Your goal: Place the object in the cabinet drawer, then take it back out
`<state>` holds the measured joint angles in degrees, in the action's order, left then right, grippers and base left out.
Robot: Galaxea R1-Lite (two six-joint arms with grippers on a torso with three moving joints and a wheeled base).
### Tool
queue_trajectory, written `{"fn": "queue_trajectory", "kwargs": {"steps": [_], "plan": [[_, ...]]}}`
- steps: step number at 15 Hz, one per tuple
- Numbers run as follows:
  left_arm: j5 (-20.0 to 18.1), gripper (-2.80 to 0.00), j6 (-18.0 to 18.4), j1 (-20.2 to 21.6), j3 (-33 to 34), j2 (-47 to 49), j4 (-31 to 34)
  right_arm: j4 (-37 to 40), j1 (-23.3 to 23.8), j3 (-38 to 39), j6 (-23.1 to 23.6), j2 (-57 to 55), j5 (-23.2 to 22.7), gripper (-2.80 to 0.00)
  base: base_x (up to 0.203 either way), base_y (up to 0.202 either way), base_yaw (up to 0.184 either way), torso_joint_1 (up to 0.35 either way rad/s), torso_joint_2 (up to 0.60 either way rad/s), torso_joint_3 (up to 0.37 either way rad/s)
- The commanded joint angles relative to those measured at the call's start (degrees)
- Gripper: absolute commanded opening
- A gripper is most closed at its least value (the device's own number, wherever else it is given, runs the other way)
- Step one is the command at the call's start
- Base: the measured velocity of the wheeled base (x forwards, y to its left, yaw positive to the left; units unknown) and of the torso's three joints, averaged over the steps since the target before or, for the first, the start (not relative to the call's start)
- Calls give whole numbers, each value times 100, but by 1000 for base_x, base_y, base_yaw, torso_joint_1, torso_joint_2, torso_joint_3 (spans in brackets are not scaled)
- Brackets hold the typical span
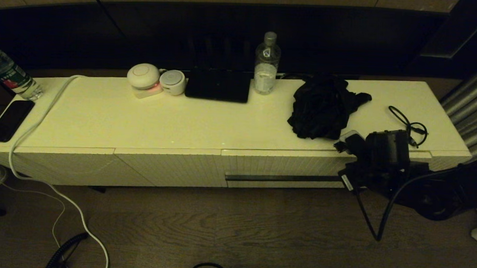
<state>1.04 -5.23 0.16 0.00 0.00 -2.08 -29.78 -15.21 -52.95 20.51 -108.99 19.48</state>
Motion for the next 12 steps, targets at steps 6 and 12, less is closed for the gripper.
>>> {"fn": "queue_trajectory", "kwargs": {"steps": [6,12], "plan": [[2,-280,-5,2,0,-9,-2,1094,108,1272,33,3121,37,-280,0,0,0,0,0,0],[2,-280,-5,2,0,-9,-2,2283,1172,2677,-144,6694,-23,-280,0,0,0,0,0,0]]}}
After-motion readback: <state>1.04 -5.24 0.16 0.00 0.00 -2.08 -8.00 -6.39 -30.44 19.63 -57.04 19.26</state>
